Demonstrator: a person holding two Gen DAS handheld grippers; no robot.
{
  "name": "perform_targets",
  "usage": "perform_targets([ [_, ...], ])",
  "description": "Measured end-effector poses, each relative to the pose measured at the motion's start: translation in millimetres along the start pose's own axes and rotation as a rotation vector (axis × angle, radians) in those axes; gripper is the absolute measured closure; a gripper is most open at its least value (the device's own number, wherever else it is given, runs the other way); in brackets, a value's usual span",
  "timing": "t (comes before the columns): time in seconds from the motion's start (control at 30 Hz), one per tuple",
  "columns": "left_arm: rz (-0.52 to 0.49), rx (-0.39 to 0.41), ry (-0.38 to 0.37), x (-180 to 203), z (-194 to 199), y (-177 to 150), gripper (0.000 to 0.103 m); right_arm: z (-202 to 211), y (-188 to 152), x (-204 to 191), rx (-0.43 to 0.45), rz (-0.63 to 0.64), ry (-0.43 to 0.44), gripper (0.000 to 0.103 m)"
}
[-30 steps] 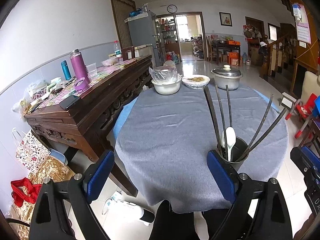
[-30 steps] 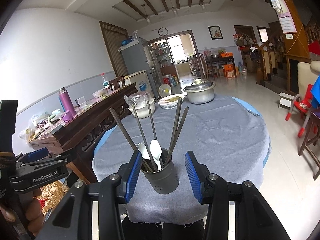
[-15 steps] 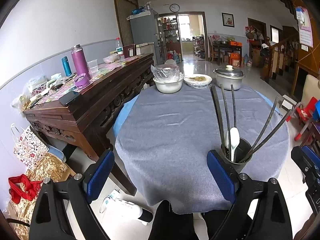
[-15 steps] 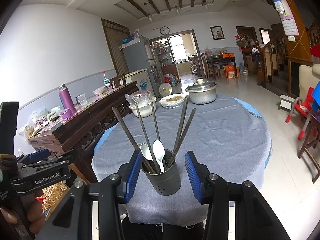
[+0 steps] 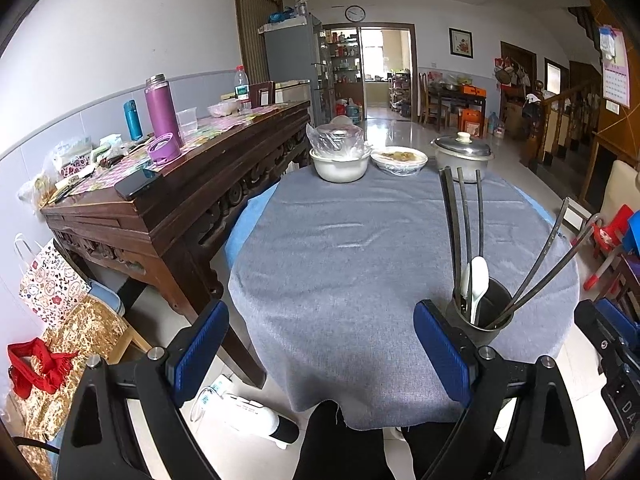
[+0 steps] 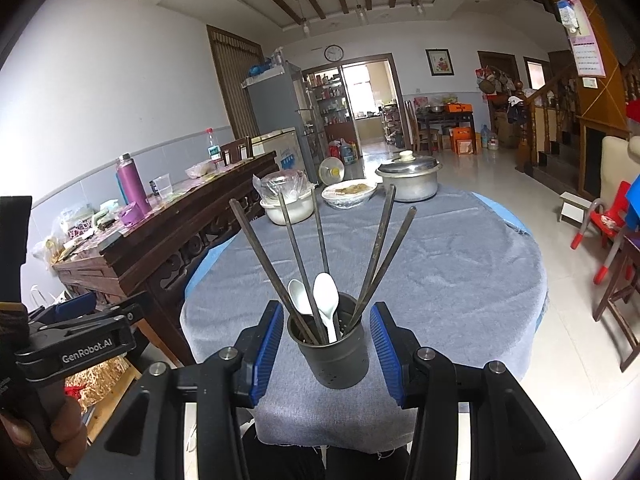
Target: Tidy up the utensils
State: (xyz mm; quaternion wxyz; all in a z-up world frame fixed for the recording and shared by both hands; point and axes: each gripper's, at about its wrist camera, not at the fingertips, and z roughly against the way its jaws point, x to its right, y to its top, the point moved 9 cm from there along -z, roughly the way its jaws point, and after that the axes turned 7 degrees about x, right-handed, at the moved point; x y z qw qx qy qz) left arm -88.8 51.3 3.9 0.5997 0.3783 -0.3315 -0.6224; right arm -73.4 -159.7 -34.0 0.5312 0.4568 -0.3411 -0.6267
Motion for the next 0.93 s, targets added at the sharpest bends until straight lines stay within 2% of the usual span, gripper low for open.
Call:
perform_targets([
  [0.4, 0.001, -0.015, 0.003, -2.3, -9.8, -1.9, 0.010, -11.6, -7.5, -5.4, -0.028, 0.016, 0.002, 0.055],
  [0.63, -0.014, -0.048, 0.004, 4.8, -26.7, -6.8, 0.010, -26.6, -15.1, 9.6, -0.062, -0.006, -0.010, 0.055],
  [0.73, -0.013, -0.078, -0.015, 8.4, -44.7, -8.0, 0.010, -36.2, -18.0, 27.7, -0.071, -0.009, -0.042, 0.054],
  [0.87, 0.009, -0.132, -0.083, 14.2, -87.9, -8.0, 0.010, -63.4, -16.8, 74.4, -0.074, -0.011, -0.148, 0.054],
  [0.93, -0.004, -0.140, -0.081, 17.1, -118.2, -5.1, 0.010, -86.8, -10.8, 106.5, -0.075, -0.014, -0.216, 0.053],
])
